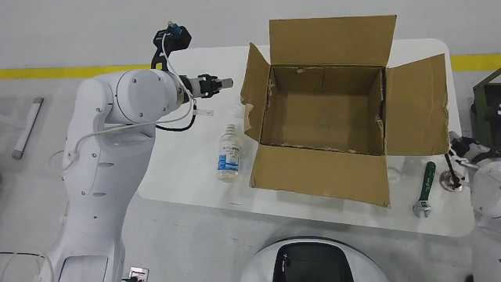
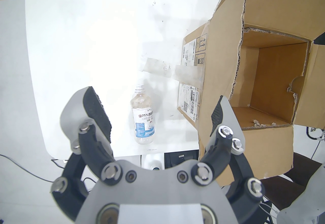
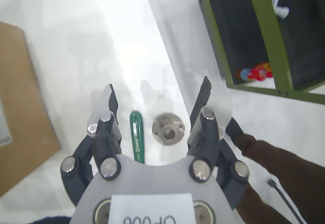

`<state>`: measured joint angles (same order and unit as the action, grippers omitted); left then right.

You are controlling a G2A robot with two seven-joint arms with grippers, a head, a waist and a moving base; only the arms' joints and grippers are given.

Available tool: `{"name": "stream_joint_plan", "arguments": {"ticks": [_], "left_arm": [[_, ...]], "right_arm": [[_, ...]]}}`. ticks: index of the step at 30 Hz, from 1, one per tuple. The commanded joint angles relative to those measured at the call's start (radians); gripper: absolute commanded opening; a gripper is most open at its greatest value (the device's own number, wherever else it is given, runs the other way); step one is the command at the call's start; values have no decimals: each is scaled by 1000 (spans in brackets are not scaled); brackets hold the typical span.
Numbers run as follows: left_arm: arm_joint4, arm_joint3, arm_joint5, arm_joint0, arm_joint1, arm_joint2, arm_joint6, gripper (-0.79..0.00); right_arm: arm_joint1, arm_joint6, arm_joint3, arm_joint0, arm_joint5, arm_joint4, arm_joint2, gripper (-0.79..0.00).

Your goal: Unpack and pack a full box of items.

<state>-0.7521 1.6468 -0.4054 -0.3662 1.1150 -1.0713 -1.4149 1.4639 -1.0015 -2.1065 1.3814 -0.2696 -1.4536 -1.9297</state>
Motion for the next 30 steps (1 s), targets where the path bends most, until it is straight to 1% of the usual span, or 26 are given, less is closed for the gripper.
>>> {"name": "stream_joint_plan", "arguments": {"ticks": [1,3,5,15,16,17,19,22,23,25,27,30], "left_arm": [[0,0,0,0,0,0,0,0],[0,0,0,0,0,0,0,0],[0,0,0,0,0,0,0,0],[0,0,0,0,0,0,0,0],[0,0,0,0,0,0,0,0],[0,0,0,0,0,0,0,0],[0,0,0,0,0,0,0,0],[0,0,0,0,0,0,0,0],[3,-1,8,-10,0,-1,14,0],[8,-3,33,-31,-5,-13,17,0],[21,0,60,-42,-12,-36,-17,0],[67,9,101,-70,-25,-80,-97,0]], "right_arm": [[-1,141,9,3,24,24,-7,-785],[-3,224,15,-2,48,15,0,-785],[-6,275,26,-10,63,-6,10,-785],[-8,277,38,-14,69,-23,17,-785],[-8,306,34,-15,71,-24,18,-785],[-7,366,41,-15,57,-23,18,-785],[-4,467,47,-28,30,41,18,-785],[-4,647,63,-33,34,54,15,-785],[-4,710,64,-37,37,71,14,-785],[-5,796,85,-37,61,101,9,-785],[-6,836,89,-37,81,127,5,-785],[-8,859,92,-41,96,157,-7,-785]]}}
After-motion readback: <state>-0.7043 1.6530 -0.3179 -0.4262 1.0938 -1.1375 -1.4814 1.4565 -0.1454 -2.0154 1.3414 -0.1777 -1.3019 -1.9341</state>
